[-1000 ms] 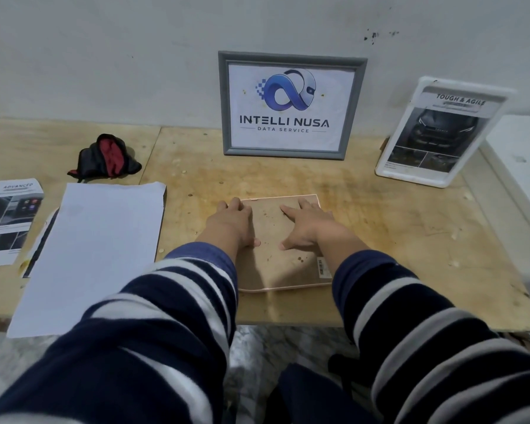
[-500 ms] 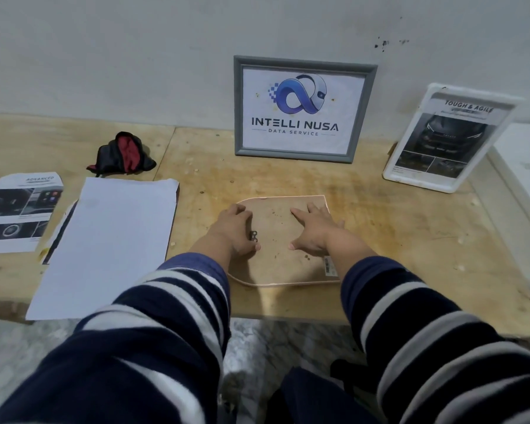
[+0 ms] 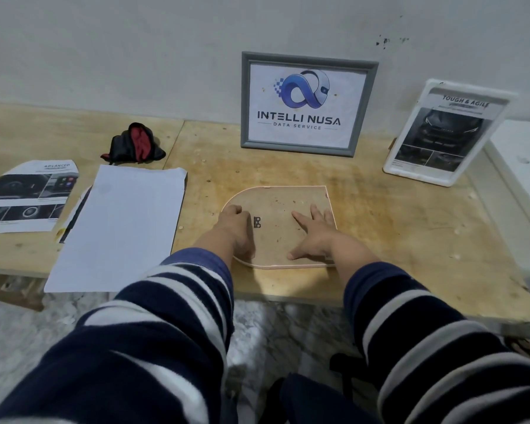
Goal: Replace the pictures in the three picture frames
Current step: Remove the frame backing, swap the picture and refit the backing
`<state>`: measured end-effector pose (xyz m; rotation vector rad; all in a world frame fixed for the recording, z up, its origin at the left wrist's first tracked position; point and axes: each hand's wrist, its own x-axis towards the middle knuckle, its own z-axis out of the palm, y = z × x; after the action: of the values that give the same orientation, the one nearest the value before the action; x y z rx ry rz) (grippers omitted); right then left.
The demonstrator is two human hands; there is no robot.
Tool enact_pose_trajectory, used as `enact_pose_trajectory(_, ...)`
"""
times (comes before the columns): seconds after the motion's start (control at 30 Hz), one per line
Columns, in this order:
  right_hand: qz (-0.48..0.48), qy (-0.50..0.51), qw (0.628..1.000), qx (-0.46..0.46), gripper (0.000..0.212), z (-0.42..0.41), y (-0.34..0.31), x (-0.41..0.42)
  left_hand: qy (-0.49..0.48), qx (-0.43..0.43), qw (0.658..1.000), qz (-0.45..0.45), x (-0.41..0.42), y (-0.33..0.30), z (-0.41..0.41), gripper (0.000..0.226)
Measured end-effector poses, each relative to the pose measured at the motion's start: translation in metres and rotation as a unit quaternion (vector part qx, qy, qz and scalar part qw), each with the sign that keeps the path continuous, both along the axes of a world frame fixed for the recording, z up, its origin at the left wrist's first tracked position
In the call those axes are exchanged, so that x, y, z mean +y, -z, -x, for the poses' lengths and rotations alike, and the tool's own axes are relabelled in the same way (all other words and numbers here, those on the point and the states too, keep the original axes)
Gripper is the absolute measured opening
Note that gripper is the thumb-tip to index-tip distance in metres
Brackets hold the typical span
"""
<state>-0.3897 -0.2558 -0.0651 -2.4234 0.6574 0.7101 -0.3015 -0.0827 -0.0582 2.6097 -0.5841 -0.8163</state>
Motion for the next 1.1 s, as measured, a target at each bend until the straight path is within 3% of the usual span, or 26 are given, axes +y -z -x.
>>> enact_pose_trajectory(0.13, 0.022, -0.033, 0.998, 0.046, 0.124, -0.005, 0.003, 0.006, 0.021, -0.021, 0.999, -0.022, -0.001, -0.004, 0.004, 0.095)
enact_pose_trajectory(0.47, 0.011, -0.021, 1.000, 0.010, 0.120, 0.003, 0.004, 0.004, 0.033, -0.032, 0.999, -0.017, 0.001, -0.001, 0.003, 0.092)
enact_pose_trajectory(0.6, 0.034, -0.025, 0.999, -0.008, 0.103, 0.011, -0.001, 0.013, 0.005, -0.059, 0.998, -0.013, 0.006, -0.001, -0.007, 0.060)
enact_pose_trajectory(0.67, 0.038, -0.031, 0.996, -0.069, 0.085, 0.015, 0.000, 0.023, 0.009, -0.097, 0.995, -0.027, 0.009, 0.003, -0.010, 0.041)
enact_pose_trajectory(0.83, 0.018, -0.048, 0.970, -0.239, 0.020, 0.030, 0.014, 0.052, 0.017, -0.103, 0.993, -0.050, 0.011, 0.015, -0.009, 0.046)
enact_pose_trajectory(0.97, 0.022, -0.079, 0.963, -0.256, 0.016, 0.031, 0.020, 0.058, -0.029, -0.092, 0.995, -0.021, 0.010, 0.016, -0.009, 0.032)
enact_pose_trajectory(1.1, 0.034, -0.098, 0.961, -0.257, 0.019, 0.031, 0.020, 0.061, -0.043, -0.102, 0.994, -0.005, 0.008, 0.017, -0.005, 0.033)
